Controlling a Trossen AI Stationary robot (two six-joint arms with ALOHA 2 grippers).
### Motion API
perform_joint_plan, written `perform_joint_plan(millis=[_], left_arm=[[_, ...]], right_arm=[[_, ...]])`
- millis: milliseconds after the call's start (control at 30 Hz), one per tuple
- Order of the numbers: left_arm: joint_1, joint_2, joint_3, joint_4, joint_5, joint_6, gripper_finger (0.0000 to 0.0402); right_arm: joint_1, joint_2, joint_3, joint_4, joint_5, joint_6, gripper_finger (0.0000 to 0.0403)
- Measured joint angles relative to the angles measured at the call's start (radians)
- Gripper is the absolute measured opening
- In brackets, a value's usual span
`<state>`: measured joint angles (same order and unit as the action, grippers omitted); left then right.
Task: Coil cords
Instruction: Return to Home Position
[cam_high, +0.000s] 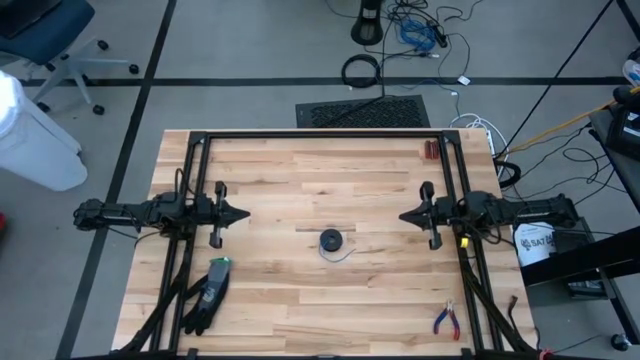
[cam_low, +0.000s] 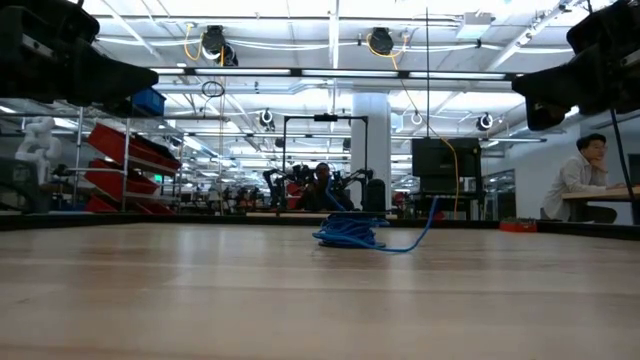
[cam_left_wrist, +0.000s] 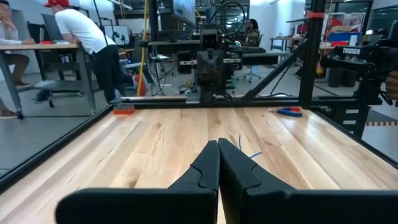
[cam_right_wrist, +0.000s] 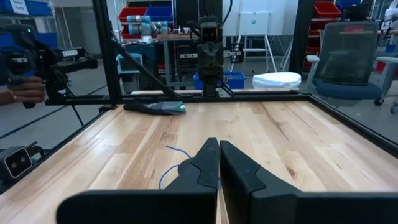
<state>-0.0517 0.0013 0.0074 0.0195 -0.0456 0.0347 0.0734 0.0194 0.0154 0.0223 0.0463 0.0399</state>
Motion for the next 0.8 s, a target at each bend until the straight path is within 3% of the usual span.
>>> perform_joint_plan(millis=[333, 800], left_arm=[[0.0, 0.0, 0.0, -0.001, -0.002, -0.001, 0.0002], [0.0, 0.001, 0.0, 0.0, -0.004, -0.001, 0.0002]], right_arm=[[0.0, 0.06, 0.0, 0.001, 0.001, 0.006, 0.0], [0.0, -0.015, -0.001, 0.005, 0.012, -0.049, 0.0]])
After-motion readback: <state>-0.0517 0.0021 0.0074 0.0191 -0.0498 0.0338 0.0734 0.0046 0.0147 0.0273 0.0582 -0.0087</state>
